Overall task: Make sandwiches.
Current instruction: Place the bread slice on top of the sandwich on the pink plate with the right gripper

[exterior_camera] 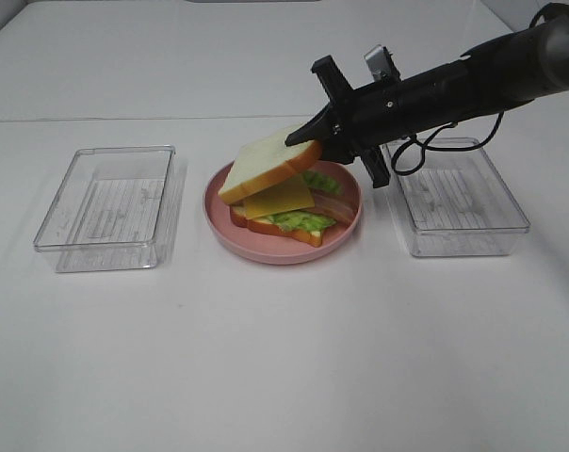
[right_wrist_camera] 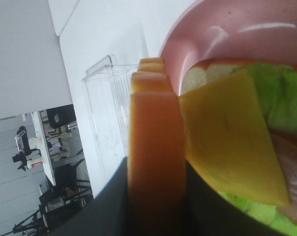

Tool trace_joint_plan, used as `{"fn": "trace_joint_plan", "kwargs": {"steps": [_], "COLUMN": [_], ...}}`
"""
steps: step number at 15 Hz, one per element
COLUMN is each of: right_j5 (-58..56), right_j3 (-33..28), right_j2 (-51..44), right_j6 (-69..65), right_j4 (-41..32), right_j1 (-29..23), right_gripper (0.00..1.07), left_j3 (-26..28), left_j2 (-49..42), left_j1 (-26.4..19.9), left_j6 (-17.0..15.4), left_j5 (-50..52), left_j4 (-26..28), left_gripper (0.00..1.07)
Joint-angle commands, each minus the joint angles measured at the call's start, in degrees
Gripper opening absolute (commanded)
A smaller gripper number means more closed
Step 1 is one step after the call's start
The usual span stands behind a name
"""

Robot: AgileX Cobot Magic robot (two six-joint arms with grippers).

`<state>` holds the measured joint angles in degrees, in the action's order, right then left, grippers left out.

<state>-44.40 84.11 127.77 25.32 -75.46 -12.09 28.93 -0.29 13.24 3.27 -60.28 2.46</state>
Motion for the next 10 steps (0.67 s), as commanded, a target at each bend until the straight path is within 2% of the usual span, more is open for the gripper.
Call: {"fn": "trace_joint_plan", "kwargs": {"steps": [1,7,10], "right_j5": [1.3,2.2,2.6], "right_j3": [-0.1,-0.1,-0.1], "right_j2": [-0.1,0.2,0.2], "right_j6": [1.8,-2.3,-2.6], "right_j4": [-0.7,5.8,6.2], "right_j1": [-0.1,-0.1,-0.1], "right_gripper": [0.0,0.0,0.0], "left_j3": [-0.1,-0.1,-0.1], "left_j2": [-1.3,-1.3,-1.3], "left_j1": [0.1,0.1,0.1], "left_j6": [-0.3,-0.3,-0.3], "left_j5": [0.7,0.7,0.7], "left_j4": [0.3,0.3,0.3], "left_gripper": [0.7,0.7,0.7]}}
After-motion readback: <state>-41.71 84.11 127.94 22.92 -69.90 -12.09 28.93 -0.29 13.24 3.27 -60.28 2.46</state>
